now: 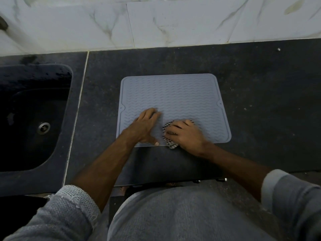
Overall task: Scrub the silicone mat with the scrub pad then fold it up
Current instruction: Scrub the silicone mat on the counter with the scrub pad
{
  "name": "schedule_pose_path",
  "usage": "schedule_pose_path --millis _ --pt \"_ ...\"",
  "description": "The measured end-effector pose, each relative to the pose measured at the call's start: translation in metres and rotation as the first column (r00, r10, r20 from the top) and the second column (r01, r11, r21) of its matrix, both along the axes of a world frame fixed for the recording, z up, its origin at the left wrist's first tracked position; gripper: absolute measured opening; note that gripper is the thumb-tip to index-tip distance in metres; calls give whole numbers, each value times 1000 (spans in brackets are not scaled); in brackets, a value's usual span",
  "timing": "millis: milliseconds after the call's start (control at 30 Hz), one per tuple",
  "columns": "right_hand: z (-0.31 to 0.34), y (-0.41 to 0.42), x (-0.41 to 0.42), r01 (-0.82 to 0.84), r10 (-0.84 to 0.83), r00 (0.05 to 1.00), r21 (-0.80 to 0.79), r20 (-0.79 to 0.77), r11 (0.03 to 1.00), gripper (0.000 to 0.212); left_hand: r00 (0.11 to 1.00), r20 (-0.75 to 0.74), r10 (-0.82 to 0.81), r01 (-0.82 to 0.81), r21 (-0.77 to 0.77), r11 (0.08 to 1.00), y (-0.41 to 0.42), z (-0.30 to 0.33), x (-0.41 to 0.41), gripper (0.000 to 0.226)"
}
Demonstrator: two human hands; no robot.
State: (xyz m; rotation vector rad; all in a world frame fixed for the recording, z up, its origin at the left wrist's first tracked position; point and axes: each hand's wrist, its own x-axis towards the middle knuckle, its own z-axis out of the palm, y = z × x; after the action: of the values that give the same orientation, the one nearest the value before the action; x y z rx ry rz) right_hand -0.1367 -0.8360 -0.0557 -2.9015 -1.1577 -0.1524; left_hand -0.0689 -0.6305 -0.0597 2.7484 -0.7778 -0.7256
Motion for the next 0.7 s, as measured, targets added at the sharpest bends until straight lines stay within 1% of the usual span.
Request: schedule_pose_path --millis 100,167,233,333,433,567,700 --pt "3 -36 -6 1 -1 1000 -31 -8 1000 44 1000 -12 -2 2 -19 1000 1 0 0 122" --pt "7 -40 -4 7 -8 1000 -69 -14 998 46 1000 -7 9 -9 -12 1000 0 1 0 122" --pt "9 -30 2 -8 8 1000 -71 9 997 43 1000 -5 14 -14 -3 1000 -2 1 0 123" --pt "5 1 9 -43 43 998 -14 48 999 35 1000 7 21 -21 21 1000 -5 2 0 124" --pt "-3 23 6 -56 56 998 7 23 998 31 999 37 2 -4 33 999 -5 2 -1 123" --pt "-5 -14 1 -60 60 998 28 0 998 39 1000 -2 13 -13 22 1000 -3 2 0 123" --pt "-5 -48 -6 -16 15 1000 -10 -22 1000 49 1000 -10 19 -19 20 1000 -3 3 0 122"
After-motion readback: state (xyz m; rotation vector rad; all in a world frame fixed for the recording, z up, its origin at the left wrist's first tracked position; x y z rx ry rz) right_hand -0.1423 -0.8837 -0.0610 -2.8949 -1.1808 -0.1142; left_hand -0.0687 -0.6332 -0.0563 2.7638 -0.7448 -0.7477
